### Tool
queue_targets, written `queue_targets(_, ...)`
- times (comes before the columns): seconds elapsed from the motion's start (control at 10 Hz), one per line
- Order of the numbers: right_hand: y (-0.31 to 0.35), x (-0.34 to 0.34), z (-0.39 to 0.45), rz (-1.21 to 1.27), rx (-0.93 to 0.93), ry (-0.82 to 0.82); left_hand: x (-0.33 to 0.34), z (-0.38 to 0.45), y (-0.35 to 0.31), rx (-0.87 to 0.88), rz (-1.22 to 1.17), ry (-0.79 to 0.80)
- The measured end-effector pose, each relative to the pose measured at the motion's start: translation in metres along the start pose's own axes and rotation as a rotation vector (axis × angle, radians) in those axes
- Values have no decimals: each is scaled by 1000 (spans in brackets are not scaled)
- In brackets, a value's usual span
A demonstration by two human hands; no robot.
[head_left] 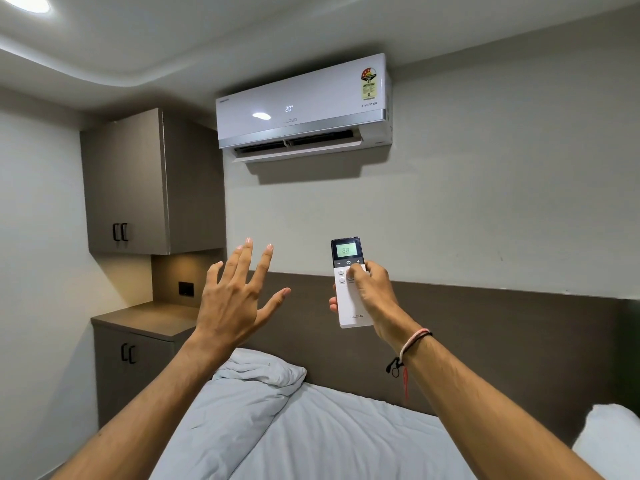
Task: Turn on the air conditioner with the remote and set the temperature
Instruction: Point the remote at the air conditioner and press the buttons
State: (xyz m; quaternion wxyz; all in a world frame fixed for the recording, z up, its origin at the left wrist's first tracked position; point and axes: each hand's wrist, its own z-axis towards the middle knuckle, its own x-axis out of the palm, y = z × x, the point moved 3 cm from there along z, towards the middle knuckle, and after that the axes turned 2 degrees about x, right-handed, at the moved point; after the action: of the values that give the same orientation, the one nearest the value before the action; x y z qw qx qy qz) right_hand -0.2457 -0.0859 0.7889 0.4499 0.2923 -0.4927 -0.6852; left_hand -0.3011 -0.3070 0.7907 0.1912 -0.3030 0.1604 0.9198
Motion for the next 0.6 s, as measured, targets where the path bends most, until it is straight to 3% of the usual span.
queue_targets(0.2, -1, 0, 0, 90, 93, 33, -2, -1, 0, 1, 5, -12)
queue_targets(0.6, -8, 0, 1, 40, 108, -7, 2, -7, 1, -1, 11, -5)
